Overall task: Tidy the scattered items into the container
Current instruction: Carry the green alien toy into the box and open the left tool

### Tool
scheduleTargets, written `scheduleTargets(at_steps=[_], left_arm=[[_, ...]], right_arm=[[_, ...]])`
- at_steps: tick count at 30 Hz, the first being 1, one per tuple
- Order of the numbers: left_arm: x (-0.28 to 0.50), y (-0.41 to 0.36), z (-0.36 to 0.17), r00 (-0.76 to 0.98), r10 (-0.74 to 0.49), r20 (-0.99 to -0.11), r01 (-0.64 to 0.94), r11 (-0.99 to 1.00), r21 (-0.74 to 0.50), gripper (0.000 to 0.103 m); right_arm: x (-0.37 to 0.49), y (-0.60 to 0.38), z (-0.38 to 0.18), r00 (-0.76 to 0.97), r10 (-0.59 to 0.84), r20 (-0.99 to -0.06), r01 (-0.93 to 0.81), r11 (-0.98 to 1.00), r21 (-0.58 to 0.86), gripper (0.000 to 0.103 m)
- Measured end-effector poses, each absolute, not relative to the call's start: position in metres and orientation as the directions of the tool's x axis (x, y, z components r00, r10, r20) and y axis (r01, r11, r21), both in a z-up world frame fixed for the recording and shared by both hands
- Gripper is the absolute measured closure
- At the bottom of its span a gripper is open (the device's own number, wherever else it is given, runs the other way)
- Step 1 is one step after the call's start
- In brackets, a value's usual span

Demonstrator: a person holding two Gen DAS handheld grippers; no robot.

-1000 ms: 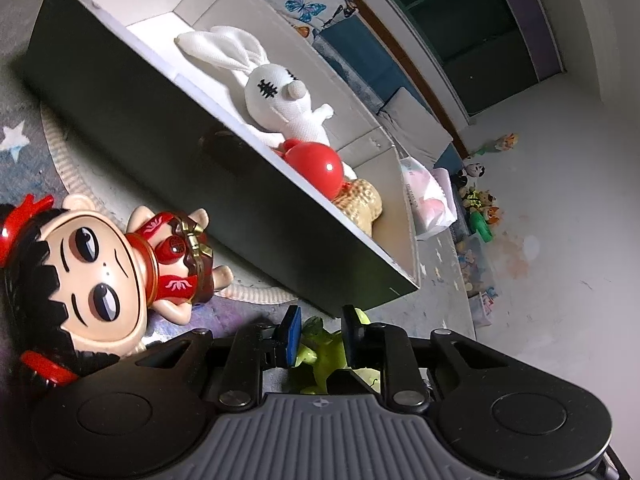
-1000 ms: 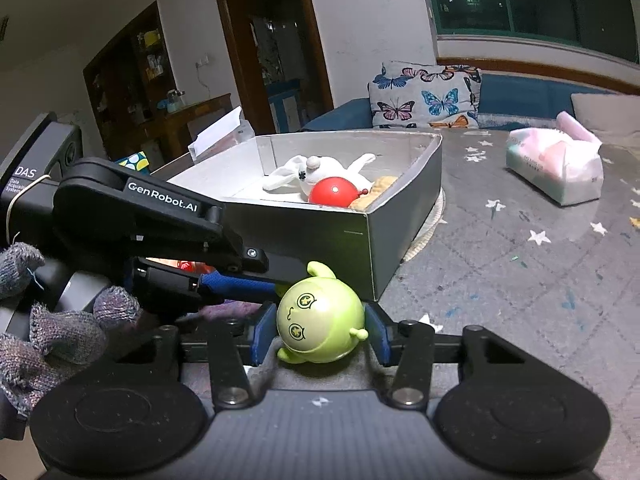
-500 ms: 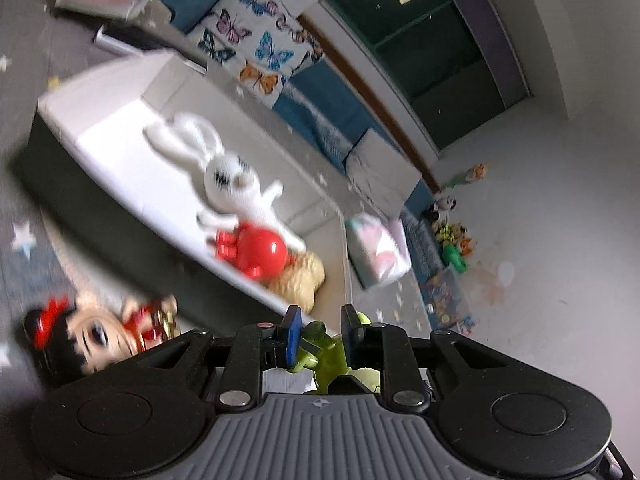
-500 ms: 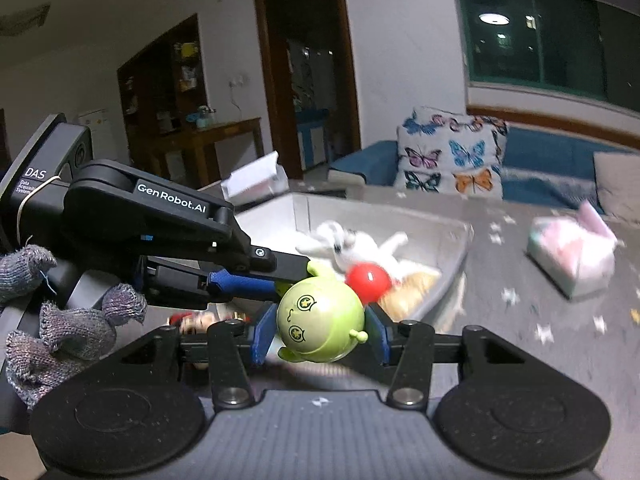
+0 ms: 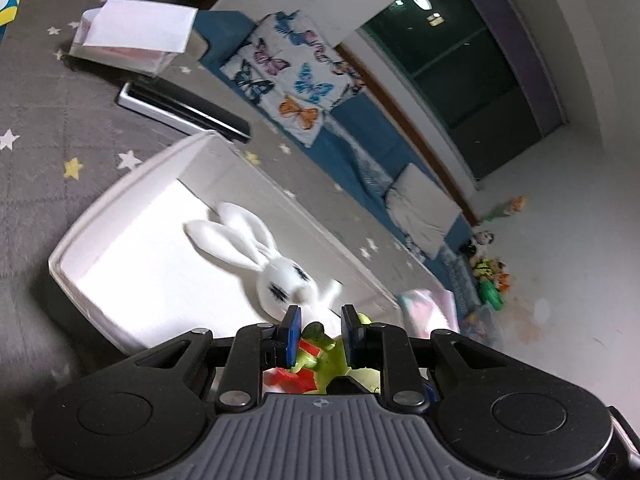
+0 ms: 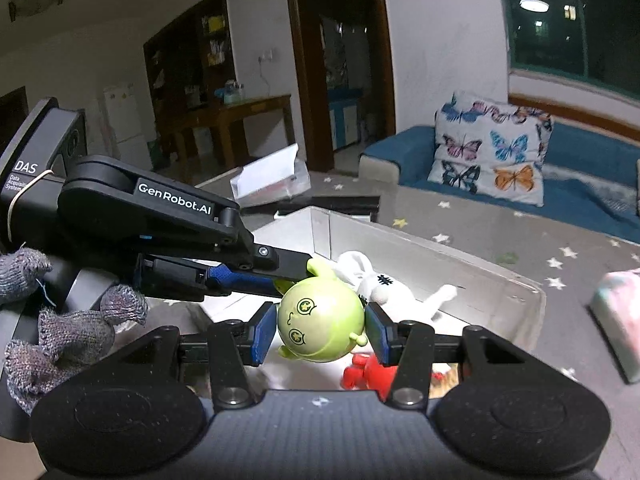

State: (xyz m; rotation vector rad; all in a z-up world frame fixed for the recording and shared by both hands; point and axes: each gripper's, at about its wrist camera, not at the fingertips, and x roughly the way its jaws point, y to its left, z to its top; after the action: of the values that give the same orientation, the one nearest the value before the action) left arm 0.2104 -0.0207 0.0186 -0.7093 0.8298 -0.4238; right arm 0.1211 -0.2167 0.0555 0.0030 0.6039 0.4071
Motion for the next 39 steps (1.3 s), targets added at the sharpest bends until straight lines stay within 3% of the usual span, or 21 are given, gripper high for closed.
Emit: scheduleTargets(at_steps=[17,28,39], left_arm=[[0.242,-0.032,-0.005,0.581,-0.488,-0.651,0.026,0.811,-0.585,0.08],[0.239,-0.033,-0.003,0.585,-0.475,-0.657,0.043,0.828,-0.559,0.078],[0.234,-0.03,0.001,0.593,-0.474,-0.651,0.048,0.828,-0.559,0.078]], right_arm=[[0.175,-0.203,0.02,0.639,0.337,-0.691,-0.404,0.912,0.071,0.054],[0.185,-0.195,0.017,0.609,0.298,-0.735,-0.417,0.909,0.023,0.054],[0.179,-0.196,0.022,0.634,0.297,-0.714,-0.415,0.91,0.01,0.054]])
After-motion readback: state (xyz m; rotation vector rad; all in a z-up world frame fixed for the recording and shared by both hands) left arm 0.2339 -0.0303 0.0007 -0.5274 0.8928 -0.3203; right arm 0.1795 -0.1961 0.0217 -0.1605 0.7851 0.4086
